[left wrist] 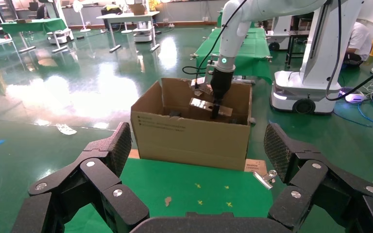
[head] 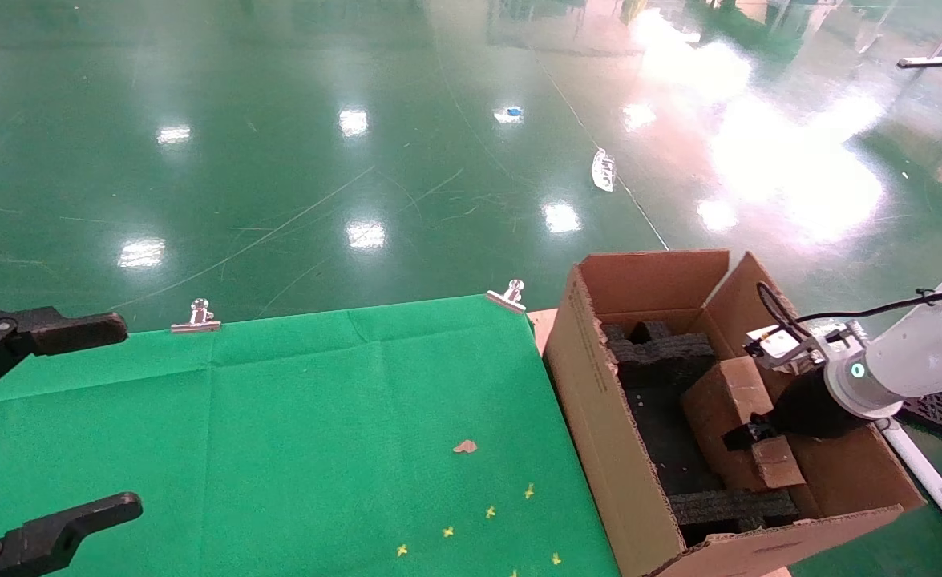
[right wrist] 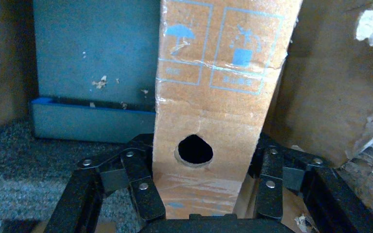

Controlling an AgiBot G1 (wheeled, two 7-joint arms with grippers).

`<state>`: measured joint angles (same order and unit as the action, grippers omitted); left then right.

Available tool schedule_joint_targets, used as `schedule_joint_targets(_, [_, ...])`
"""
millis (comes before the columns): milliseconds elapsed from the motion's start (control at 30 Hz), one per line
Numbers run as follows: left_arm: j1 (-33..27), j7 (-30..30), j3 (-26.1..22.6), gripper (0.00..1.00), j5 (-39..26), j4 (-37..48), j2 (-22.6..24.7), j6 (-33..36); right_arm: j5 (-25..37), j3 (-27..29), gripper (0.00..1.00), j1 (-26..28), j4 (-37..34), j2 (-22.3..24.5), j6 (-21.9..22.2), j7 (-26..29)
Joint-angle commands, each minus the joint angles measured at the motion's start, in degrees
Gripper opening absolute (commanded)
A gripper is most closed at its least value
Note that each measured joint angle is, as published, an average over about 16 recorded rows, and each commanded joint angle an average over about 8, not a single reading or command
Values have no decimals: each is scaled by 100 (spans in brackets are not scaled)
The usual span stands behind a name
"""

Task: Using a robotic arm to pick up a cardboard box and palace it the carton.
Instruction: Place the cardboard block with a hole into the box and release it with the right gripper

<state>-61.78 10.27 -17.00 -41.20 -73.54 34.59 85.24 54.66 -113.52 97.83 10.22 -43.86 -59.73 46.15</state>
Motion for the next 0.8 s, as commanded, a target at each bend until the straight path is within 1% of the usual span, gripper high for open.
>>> schedule_joint_targets(33, [0, 0, -1, 100, 0, 0, 0, 0, 14, -19, 100, -6, -158, -44, -127, 43])
schedule_joint_targets(500, [-1, -2, -5, 100, 3, 0, -2, -2, -10, 15, 100, 216, -620, -209, -250, -234])
schedule_joint_targets(800, [-2, -4, -8, 100, 5, 0, -3, -3, 58, -25, 100, 584, -795, -316, -417, -261])
